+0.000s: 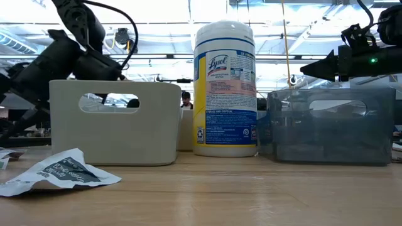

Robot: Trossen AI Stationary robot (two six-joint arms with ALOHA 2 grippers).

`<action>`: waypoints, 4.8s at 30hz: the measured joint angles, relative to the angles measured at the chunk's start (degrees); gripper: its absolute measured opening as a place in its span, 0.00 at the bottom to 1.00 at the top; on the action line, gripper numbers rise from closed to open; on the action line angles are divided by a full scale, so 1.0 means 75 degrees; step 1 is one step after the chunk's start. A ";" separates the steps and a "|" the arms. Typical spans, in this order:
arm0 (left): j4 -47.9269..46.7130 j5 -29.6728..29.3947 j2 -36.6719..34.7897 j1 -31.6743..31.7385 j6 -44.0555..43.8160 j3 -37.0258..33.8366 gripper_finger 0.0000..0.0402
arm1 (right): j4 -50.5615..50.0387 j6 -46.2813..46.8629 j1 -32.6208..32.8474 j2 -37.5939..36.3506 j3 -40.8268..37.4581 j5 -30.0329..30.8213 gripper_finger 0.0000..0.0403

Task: Pick & Place First Aid Supplies
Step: Put the ointment pack into the bottom gray bin

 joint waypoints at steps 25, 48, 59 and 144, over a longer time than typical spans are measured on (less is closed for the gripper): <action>0.1157 -0.1620 -0.0020 -0.0822 -0.0739 -0.0918 0.43 | -0.0002 0.0001 -0.0001 0.0000 0.0001 0.0000 0.65; 0.1353 -0.2089 0.0012 -0.1011 0.0561 -0.0677 0.01 | -0.0003 0.0001 0.0000 -0.0003 0.0002 0.0000 0.65; 0.0160 -0.2582 -0.0659 -0.1350 0.1500 0.0512 0.00 | -0.0003 0.0001 -0.0001 -0.0001 -0.0001 0.0000 0.65; 0.1609 -0.2685 0.1611 -0.2704 0.4752 0.5225 0.65 | -0.0003 0.0001 0.0000 -0.0003 -0.0001 0.0000 0.65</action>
